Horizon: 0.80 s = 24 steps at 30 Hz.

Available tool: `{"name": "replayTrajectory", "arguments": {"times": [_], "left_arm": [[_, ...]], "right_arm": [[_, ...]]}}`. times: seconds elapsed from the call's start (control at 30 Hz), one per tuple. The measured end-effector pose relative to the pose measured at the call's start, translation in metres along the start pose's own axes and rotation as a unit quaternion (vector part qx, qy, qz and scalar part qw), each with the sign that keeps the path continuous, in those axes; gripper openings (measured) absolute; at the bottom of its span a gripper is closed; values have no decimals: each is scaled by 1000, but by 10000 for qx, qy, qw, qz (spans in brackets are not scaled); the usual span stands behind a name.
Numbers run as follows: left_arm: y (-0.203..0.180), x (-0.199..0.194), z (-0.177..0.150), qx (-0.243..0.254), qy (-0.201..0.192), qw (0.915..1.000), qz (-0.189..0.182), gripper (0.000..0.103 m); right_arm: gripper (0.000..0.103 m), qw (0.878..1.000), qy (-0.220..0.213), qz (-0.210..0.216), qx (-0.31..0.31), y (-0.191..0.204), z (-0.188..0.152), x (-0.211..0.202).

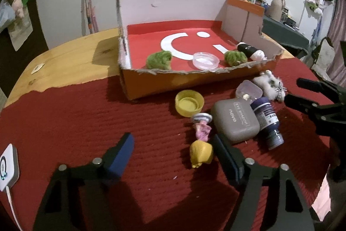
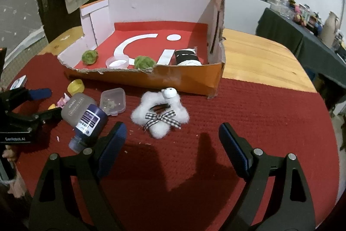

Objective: Organize objects
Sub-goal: 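Grasp the yellow figurine with left tool while right tool grasps the white plush toy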

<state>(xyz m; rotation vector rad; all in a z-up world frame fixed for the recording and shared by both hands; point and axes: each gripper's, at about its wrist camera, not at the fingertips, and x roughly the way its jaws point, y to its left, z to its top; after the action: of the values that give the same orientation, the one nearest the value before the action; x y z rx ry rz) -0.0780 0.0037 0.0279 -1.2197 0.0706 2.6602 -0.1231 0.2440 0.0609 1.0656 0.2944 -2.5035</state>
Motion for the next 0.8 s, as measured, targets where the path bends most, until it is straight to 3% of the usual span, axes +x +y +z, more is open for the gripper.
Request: {"name": "replayTrajectory", "arguments": {"times": [0.43, 0.63, 0.7, 0.8], "left_arm": [[-10, 3, 5, 302, -49, 9991, -300, 42], [-13, 4, 6, 239, -24, 9979, -604, 21], [-13, 4, 7, 195, -17, 9976, -661, 20], [-12, 4, 6, 141, -45, 9976, -672, 20]], "right_arm": [[83, 9980, 351, 120, -512, 4, 9, 26], [66, 9966, 412, 328, -634, 8, 13, 33], [51, 9958, 414, 520, -623, 9, 16, 35], [39, 9947, 351, 671, -702, 11, 17, 35]]}}
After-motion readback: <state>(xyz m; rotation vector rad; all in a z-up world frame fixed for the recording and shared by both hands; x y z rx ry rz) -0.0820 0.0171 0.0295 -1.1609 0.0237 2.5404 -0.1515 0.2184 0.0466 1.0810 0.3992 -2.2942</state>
